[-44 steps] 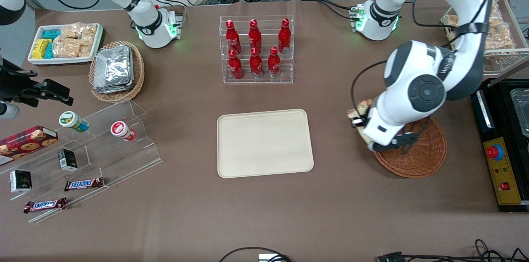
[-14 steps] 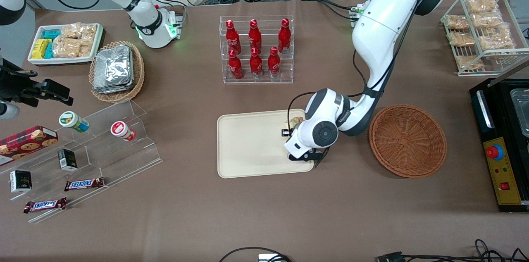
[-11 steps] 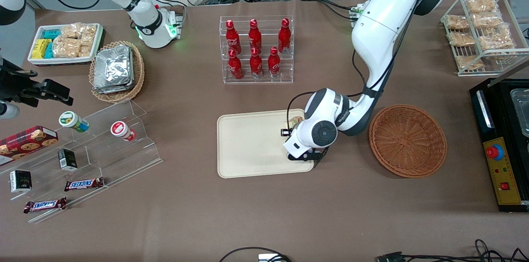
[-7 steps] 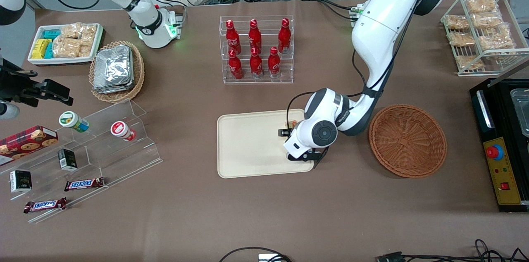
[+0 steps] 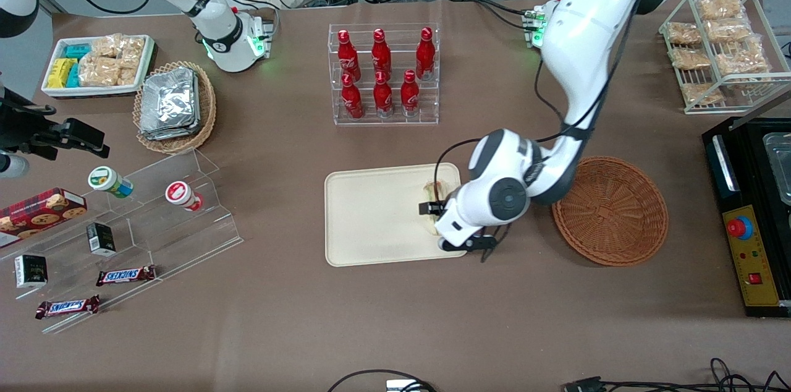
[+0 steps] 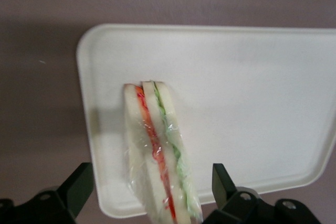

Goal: Place sandwich from basket to tray

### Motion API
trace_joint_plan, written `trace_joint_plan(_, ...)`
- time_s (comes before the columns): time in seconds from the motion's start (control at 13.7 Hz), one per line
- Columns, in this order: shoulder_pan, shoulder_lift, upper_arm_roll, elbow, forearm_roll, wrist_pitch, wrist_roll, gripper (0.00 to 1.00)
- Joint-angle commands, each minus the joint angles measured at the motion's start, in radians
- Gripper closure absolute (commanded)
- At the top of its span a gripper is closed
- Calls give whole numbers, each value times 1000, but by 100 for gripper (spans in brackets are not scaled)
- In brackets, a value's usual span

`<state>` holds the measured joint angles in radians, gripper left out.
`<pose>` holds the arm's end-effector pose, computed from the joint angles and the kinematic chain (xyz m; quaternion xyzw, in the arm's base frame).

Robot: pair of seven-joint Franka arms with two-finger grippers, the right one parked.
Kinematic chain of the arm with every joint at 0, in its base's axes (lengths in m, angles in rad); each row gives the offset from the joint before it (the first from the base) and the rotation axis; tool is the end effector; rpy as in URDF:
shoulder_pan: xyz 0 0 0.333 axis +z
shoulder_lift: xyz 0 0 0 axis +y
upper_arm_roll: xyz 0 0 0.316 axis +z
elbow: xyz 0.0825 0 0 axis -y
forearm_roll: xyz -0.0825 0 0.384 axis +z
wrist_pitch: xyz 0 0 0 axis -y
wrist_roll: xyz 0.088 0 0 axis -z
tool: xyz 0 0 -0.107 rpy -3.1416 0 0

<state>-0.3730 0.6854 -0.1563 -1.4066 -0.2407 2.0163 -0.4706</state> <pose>0.6244 -0.3563 0.2997 0.9863 0.0420 -0.1051 0.1203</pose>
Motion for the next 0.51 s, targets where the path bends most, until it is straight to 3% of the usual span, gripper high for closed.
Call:
trace_joint_plan(0.0, 86, -157, 3, -31, -9, -120, 1, 0)
trace_joint_plan(0.29, 241, -361, 11, -29, 4, -364, 12, 0)
trace_joint_plan(0.44, 330, -444, 11, -29, 26, -464, 108, 0)
